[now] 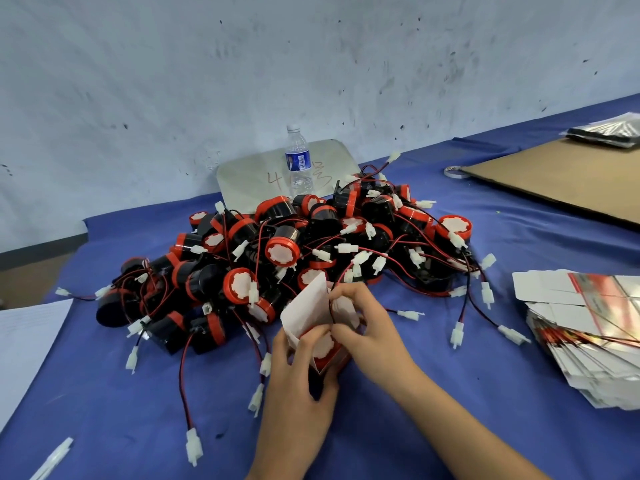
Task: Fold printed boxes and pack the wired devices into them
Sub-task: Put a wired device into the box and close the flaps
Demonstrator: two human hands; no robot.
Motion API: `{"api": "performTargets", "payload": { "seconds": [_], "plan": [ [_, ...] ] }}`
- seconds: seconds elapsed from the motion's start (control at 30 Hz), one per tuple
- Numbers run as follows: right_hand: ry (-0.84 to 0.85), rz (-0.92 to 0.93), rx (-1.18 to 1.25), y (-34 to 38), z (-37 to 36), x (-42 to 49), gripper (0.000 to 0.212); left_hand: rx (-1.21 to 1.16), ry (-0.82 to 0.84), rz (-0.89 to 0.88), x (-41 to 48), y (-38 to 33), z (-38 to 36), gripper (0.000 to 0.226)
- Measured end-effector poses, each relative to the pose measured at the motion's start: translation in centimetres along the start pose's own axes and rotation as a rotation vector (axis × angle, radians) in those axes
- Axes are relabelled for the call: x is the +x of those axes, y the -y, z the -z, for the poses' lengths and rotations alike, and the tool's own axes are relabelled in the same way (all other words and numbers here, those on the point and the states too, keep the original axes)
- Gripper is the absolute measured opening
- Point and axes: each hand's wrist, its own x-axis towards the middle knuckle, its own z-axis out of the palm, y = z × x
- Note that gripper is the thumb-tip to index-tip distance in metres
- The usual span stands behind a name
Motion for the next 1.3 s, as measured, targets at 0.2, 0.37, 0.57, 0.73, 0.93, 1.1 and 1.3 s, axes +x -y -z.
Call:
{"api": "performTargets", "payload": {
  "seconds": [0.2,0.37,0.57,0.73,0.93,1.1,1.3],
  "plan": [
    [-0.252,0.131,0.316,1.0,0.6,0.2,0.042,0.051,-0.008,0.043,0.1,0.0,0.2,0.067],
    [-0.487,0.242,0.212,1.3,0.7,0.0,0.057,0.034,0.012,0.058,-0.1,-0.2,0.3,0.074],
    [-0.276,0.284,-0.170,0.6,0.0,-0.3,0.062,-0.006,0.005,0.058,0.0,0.5,0.0,0.086],
    [-0.050,0.222,-0.579,0.6,-0.3,-0.1,0.075,-0.057,-0.030,0.072,0.2,0.5,-0.3,0.090],
    [0.039,0.226,-0.553,0.1,-0.2,-0.3,0.077,-0.060,-0.026,0.089,0.2,0.4,-0.3,0.089],
    [-0.160,0.413,-0.441,-0.1,0.1,0.2,0.066,-0.035,-0.008,0.085,0.0,0.3,-0.2,0.088],
    [-0.064,0.411,-0.446,-0.6,0.9,0.6,0.061,0.133,0.024,-0.003,-0.1,0.1,-0.3,0.062]
  ]
}}
